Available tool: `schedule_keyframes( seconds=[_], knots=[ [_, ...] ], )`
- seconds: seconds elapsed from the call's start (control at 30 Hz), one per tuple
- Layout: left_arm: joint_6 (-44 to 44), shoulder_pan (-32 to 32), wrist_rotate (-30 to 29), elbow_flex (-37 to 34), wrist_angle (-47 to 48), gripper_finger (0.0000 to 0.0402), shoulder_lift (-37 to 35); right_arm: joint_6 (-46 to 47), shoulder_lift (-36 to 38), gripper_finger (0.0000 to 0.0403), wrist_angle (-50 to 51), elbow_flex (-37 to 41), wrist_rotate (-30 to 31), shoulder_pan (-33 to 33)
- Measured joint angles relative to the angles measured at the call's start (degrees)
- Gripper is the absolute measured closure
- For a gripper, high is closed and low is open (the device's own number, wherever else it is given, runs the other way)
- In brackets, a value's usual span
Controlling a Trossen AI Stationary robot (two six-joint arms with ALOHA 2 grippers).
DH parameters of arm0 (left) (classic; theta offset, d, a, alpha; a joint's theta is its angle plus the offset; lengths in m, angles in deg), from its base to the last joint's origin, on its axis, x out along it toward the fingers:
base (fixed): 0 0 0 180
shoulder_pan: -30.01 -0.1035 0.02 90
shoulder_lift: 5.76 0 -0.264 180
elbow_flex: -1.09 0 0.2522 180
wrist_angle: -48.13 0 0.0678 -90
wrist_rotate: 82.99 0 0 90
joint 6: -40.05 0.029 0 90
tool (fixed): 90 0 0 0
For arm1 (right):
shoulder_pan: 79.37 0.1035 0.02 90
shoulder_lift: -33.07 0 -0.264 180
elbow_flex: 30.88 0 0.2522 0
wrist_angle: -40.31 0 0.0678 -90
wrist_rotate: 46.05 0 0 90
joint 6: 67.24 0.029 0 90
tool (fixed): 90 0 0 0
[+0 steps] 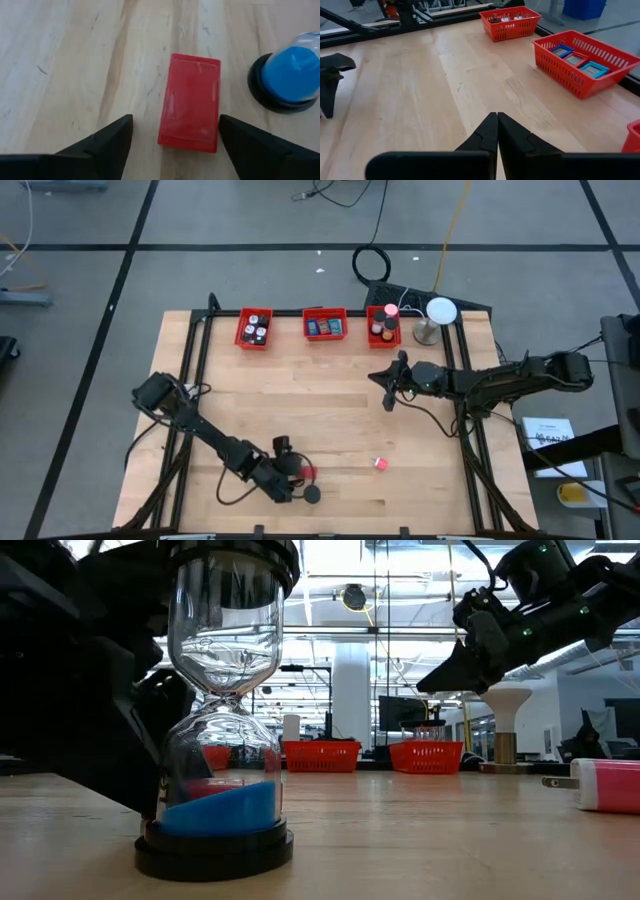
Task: Pick & Place Office items
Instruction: Put the red digital clock into the middle red bin
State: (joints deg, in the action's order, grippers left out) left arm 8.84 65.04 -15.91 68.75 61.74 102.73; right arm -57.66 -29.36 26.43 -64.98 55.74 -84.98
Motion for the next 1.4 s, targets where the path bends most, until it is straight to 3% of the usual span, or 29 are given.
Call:
schedule_keyframes(
  seconds=[0.13, 0.33, 0.6, 0.83, 1.0, 1.17, 1.3, 1.4],
  knots=[
    [-0.8, 0.0, -0.1, 0.2, -0.1, 0.0141, 0.7, -0.2, 0.0, 0.0399, -0.3, 0.0, 0.0, 0.7],
    [0.7, -0.4, -0.3, 0.0, 2.1, 0.0243, -1.3, -0.1, 0.0, 0.0399, -0.7, 0.0, 0.1, 1.0],
    [3.0, -7.4, -3.4, -0.6, 14.5, 0.0243, -12.3, -0.2, 0.0, 0.0399, -0.4, 0.0, 0.1, 1.0],
    [16.3, -23.9, -3.3, -5.8, 11.4, 0.0243, -24.6, -3.4, 0.0, 0.0399, -1.4, 0.0, 0.1, 0.5],
    [31.3, -42.6, 6.1, -5.7, 6.4, 0.0243, -27.8, -3.8, 0.0, 0.0399, -1.6, 0.0, 0.2, -0.8],
    [41.3, -60.8, 19.7, -1.5, 1.2, 0.0243, -23.9, -3.8, 0.0, 0.0399, -1.0, 0.0, 0.1, -1.5],
    [44.9, -68.4, 29.9, 2.9, 1.6, 0.0243, -17.1, -4.2, 0.0, 0.0399, -0.9, 0.0, 0.2, -1.6],
    [48.3, -70.2, 31.7, 7.3, 1.7, 0.0243, -11.2, -4.5, 0.0, 0.0399, -1.1, 0.0, 0.2, -1.6]
  ],
)
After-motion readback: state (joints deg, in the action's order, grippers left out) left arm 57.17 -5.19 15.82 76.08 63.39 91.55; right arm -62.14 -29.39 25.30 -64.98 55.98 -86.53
